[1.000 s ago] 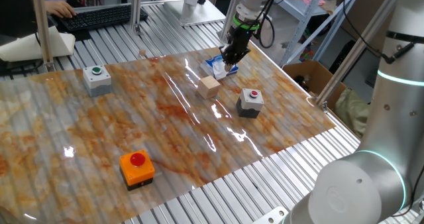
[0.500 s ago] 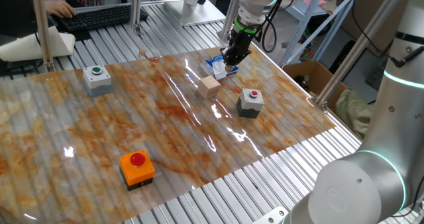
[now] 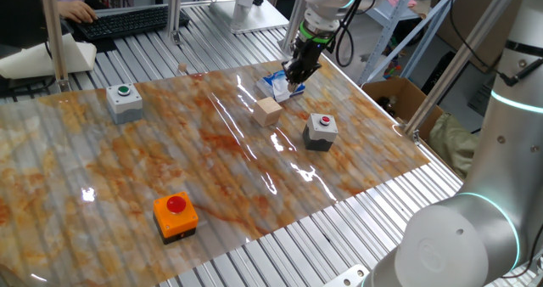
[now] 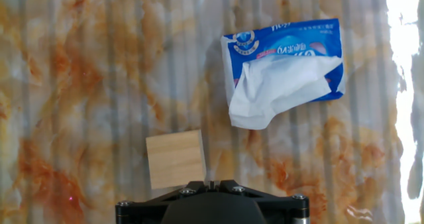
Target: Use the gripper to push the small block from left to right
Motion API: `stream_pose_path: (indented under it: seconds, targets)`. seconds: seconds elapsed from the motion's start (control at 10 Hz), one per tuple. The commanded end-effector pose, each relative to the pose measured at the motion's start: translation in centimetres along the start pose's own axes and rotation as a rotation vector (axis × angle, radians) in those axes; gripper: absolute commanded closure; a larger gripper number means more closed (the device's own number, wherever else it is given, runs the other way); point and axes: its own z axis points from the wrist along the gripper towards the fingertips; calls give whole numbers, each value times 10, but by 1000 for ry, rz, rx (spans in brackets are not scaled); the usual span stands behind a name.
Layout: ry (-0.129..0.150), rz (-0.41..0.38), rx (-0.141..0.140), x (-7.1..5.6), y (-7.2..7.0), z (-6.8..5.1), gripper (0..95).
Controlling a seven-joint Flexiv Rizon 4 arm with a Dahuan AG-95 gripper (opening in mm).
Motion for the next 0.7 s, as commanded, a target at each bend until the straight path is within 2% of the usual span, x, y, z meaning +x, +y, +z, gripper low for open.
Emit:
stream_pose_path:
  seconds: [0.1,0.4,0.7]
  targets:
    - [2,-14,4,-4,-6,3,950]
    - [2,-57,-1,-15,-24,10,950]
    - [5,-56,-13,-28,-25,14,950]
